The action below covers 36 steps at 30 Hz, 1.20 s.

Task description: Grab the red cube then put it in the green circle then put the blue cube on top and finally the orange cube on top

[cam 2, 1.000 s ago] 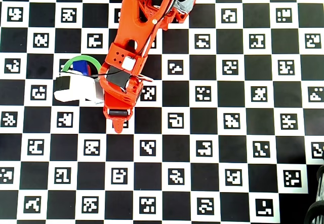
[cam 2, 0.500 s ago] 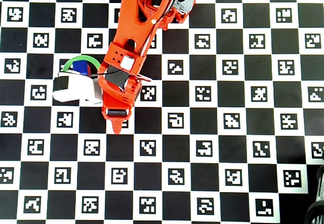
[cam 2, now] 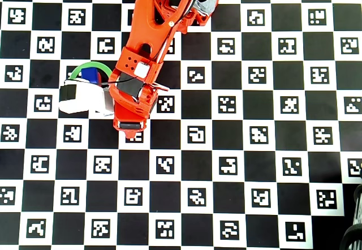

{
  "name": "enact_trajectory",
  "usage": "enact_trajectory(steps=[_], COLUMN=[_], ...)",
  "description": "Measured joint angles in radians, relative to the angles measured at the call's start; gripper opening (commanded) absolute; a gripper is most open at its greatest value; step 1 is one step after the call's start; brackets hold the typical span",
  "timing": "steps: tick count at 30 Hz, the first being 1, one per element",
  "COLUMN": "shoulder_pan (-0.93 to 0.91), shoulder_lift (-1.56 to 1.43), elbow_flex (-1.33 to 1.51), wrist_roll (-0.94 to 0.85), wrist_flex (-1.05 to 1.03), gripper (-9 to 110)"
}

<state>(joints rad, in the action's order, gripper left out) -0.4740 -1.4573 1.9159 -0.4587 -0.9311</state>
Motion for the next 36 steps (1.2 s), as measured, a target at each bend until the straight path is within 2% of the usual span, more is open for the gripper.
enact_trajectory(steps=[4,13,20,27,36], shoulder_pan=[0.0,-0.051,-0.161,-0.301,-0.425], shoulder_lift=[0.0,-0.043,-0.121,-0.138,-0.138], elbow_flex=[-0.006,-0.229,-0.367,-0.374,-0.374], wrist_roll=[0.0,-0.04,-0.17,-0.318,-0.437], wrist_flex=[-0.049,-0.357,-0.528,-0.558,-0.499], gripper=[7,5,4,4,4])
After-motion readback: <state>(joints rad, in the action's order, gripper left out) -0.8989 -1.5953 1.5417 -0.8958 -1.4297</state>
